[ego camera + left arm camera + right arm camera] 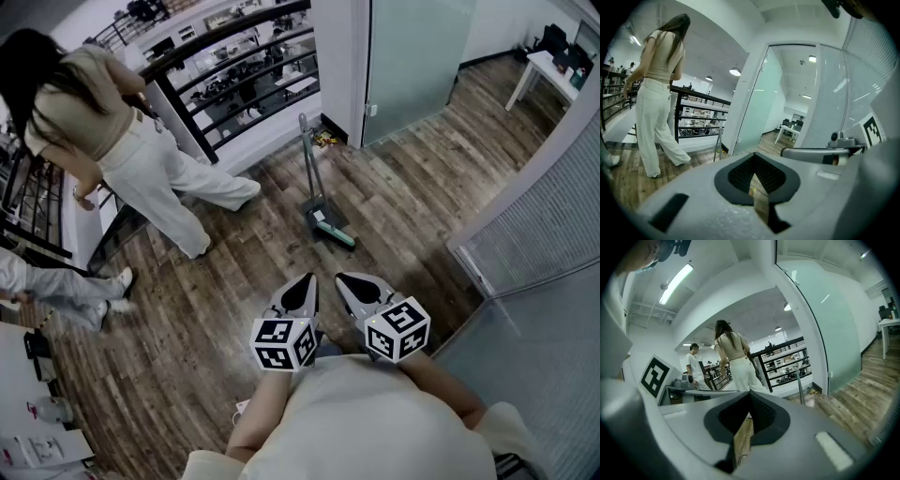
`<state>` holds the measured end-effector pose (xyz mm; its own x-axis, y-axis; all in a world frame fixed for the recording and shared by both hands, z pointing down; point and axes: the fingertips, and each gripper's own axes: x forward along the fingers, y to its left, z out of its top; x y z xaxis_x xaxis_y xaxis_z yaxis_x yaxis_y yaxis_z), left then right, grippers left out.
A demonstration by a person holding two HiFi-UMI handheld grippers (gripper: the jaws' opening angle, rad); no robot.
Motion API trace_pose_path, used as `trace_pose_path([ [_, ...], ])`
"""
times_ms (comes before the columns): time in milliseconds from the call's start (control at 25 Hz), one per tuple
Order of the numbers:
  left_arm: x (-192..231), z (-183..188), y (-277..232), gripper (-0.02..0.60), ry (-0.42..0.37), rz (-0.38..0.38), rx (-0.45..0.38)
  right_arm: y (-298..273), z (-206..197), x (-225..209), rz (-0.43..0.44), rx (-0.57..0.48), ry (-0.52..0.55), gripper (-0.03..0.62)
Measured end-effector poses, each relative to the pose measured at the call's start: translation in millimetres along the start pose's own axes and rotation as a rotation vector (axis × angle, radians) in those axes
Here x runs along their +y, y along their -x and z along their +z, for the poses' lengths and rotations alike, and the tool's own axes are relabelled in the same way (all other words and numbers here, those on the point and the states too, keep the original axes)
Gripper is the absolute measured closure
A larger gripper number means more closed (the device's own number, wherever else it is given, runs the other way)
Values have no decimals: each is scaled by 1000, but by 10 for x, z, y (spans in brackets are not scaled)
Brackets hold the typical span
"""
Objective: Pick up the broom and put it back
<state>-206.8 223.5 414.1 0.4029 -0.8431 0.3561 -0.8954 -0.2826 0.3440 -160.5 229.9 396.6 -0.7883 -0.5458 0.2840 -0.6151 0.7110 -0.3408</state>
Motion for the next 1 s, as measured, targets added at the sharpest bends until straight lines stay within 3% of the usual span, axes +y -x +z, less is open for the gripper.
trace_pose_path([
  [1000,226,105,-151,577,14,-18,5,-265,96,-8,4,-13,-8,588],
])
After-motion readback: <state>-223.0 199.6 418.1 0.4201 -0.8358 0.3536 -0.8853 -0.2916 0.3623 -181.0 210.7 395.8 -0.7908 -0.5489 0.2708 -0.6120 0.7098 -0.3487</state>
